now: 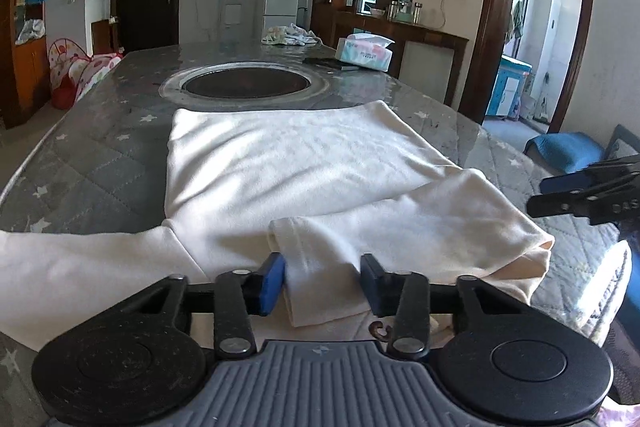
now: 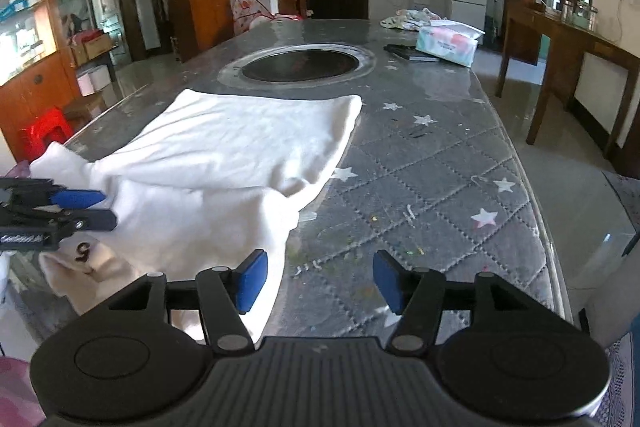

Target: Fold clothes

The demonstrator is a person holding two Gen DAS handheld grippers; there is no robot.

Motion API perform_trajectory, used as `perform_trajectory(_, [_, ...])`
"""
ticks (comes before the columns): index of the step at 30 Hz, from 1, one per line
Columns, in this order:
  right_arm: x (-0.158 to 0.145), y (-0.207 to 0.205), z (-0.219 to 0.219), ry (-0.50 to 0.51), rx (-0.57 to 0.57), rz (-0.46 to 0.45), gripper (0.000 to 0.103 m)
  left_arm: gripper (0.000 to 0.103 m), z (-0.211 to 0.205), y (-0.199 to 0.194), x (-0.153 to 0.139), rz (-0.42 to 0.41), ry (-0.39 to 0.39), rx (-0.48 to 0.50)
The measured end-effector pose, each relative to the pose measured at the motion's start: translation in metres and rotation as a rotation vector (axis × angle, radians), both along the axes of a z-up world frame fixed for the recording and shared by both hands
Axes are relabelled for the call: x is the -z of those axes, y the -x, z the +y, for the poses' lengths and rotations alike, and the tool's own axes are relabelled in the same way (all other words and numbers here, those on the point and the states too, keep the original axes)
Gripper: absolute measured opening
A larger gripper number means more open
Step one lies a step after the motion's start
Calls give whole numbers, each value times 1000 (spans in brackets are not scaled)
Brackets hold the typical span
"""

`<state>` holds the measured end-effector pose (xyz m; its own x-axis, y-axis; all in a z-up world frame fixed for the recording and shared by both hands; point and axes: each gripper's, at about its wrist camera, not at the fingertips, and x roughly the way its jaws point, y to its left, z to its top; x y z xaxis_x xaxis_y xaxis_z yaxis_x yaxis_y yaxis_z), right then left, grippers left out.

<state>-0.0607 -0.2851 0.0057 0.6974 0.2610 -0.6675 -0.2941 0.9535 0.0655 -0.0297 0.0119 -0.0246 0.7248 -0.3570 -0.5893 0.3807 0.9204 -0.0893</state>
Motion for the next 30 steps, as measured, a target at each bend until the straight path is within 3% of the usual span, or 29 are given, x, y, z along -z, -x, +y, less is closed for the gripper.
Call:
perform_trajectory(3, [0, 7, 2, 6, -25, 0, 61, 18, -3, -2, -9, -21, -4, 11])
perform_trajectory(6, [-2, 15, 7, 13, -48, -8, 64, 9, -6, -3, -20, -48, -4, 28])
perform_trajectory(15, [4, 26, 33, 43, -116, -45, 76, 7, -18, -8, -56, -129, -5, 81])
perform_trajectory(20, [7, 25, 43, 65, -98, -85, 81, 7, -36, -13, -92, -205, -6, 146])
perform_trajectory(26, [12, 20, 53, 85, -81, -117, 81, 7, -59, -11, -127, -290, -9, 225])
perform_trajectory(30, [14, 23, 51, 131, -42, -140, 81, 7, -58, -9, -136, -319, -9, 228])
